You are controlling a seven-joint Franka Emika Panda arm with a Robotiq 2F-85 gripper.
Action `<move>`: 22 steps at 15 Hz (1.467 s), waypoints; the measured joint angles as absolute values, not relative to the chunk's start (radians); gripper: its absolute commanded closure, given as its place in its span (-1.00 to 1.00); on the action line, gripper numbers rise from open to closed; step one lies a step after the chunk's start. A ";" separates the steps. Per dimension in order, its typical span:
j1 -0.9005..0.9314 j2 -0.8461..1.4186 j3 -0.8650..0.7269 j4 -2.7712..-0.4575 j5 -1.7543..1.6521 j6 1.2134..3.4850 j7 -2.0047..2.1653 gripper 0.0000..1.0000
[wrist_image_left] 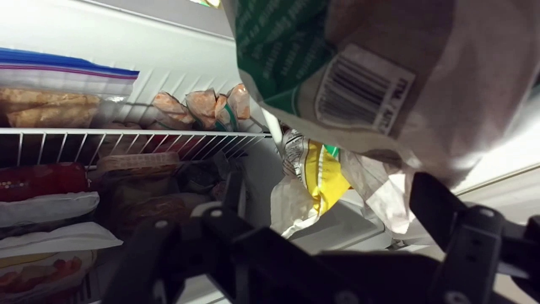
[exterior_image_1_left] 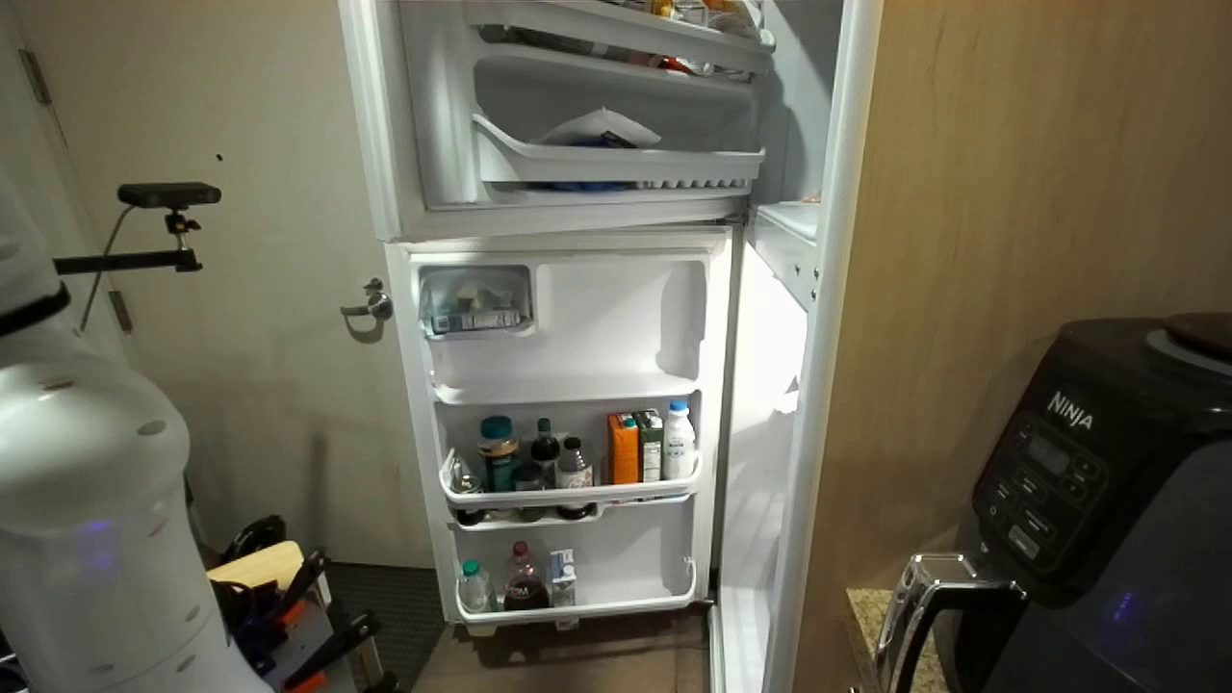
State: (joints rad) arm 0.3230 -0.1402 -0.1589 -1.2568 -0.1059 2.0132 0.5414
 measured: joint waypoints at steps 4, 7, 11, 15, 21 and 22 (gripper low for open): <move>0.334 -0.192 -0.154 -1.270 -0.103 1.948 0.538 -1.00; 0.334 -0.230 -0.148 -1.290 -0.103 1.906 0.538 -1.00; 0.334 -0.275 -0.134 -1.327 -0.104 1.855 0.538 -1.00; 0.334 -0.320 -0.113 -1.381 -0.104 1.813 0.538 -1.00; 0.273 -0.374 -0.063 -1.436 -0.066 1.712 0.538 -1.00; 0.235 -0.381 -0.040 -1.441 -0.047 1.692 0.536 -1.00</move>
State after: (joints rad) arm 0.2352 -0.3806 -0.0398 -1.4410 -0.0467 1.6923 0.5361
